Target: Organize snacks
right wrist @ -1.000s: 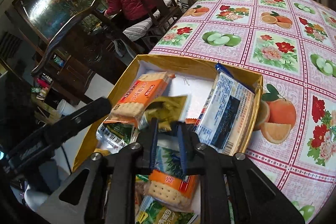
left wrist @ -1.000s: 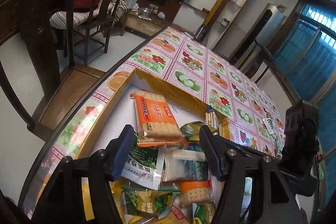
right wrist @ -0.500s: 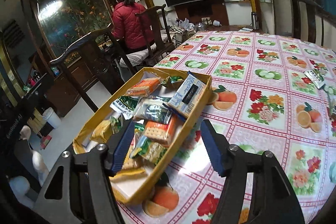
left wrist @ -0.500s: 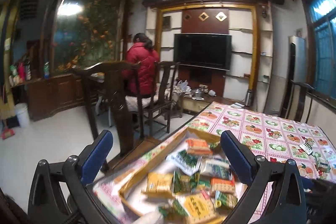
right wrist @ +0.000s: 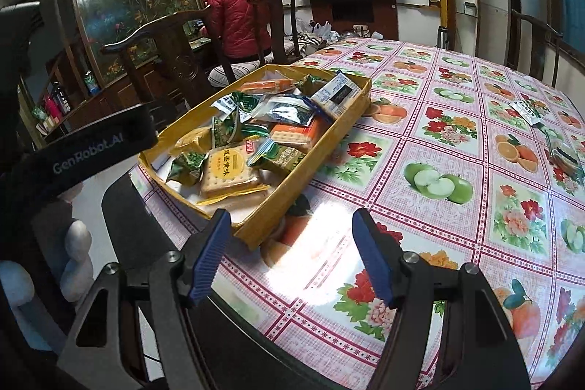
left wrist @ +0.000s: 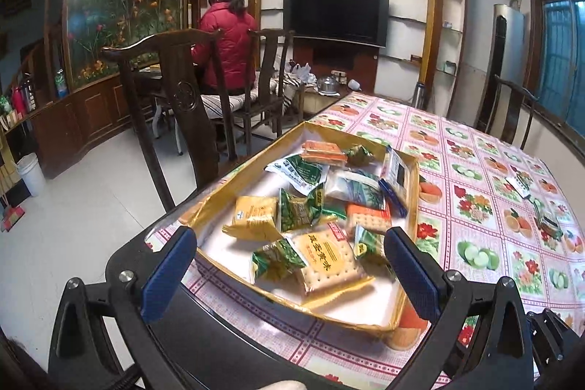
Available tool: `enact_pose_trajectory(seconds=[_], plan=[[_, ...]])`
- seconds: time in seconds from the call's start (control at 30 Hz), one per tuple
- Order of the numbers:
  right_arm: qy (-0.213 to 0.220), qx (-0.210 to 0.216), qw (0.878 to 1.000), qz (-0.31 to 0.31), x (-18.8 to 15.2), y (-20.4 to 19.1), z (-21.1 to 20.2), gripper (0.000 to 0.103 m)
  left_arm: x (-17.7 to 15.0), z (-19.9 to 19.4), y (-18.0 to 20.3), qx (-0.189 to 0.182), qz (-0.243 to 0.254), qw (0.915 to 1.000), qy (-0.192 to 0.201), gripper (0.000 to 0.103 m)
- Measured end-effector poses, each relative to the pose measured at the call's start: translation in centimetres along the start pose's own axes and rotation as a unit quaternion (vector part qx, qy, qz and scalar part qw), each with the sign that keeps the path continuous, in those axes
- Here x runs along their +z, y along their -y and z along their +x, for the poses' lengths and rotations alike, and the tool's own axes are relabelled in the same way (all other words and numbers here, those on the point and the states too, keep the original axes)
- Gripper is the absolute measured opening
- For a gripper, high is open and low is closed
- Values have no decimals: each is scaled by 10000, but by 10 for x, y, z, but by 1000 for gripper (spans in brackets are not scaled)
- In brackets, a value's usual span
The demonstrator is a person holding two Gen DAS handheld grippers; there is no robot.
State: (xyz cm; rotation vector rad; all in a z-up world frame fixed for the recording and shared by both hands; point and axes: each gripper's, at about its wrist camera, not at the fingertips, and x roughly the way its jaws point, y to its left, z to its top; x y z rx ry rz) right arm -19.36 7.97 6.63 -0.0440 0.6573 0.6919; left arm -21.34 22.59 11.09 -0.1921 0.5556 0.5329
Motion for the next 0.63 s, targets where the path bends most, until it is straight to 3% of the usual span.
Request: enact_pose_trajectory(seconds=[0.2, 0.63], plan=[[-48, 21, 9998, -189, -4, -14, 3, 72, -9, 1, 4, -217, 2, 9997, -146, 103], [-242, 67, 9995, -185, -4, -18, 18, 72, -10, 8, 11, -234, 196, 9989, -351, 103]])
